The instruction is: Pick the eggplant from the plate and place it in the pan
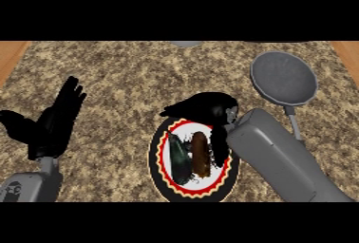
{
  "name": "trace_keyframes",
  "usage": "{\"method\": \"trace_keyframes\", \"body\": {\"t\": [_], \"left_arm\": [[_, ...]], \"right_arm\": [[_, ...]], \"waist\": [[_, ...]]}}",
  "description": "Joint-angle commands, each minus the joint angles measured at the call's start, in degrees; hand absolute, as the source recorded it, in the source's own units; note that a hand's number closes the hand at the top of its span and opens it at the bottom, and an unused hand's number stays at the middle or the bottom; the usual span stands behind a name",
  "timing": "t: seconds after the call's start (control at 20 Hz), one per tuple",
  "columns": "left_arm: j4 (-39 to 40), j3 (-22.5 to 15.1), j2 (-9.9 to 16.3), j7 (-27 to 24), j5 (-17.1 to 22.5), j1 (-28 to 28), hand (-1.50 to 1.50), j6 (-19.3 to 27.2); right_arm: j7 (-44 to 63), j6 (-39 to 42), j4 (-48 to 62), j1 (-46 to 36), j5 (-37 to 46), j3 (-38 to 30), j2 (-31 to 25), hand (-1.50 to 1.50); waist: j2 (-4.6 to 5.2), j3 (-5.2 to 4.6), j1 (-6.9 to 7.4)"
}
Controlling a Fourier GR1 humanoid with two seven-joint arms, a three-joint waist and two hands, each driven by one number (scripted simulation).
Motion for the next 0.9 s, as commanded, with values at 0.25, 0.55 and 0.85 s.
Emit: {"method": "trace_keyframes", "body": {"t": [0.25, 0.55, 0.85], "left_arm": [[-2.7, 2.8, 0.7, 3.6, 0.5, -0.9, 0.0, -1.8], [-4.6, 1.5, -0.6, 4.8, -3.0, 0.0, 0.0, -0.3], [-7.9, 1.4, -2.2, 7.1, -3.5, 0.9, 0.0, 0.0]], "right_arm": [[5.9, 3.5, -0.8, 2.1, 6.1, -0.2, 7.4, -1.5], [5.6, 1.6, 3.0, 3.4, 11.8, -0.5, 10.3, -1.5], [-1.0, -1.9, 6.5, 4.9, 15.5, -1.2, 10.7, -1.5]], "waist": [[0.05, 0.01, 0.12], [0.06, 0.01, 0.18], [0.08, 0.02, 0.25]]}}
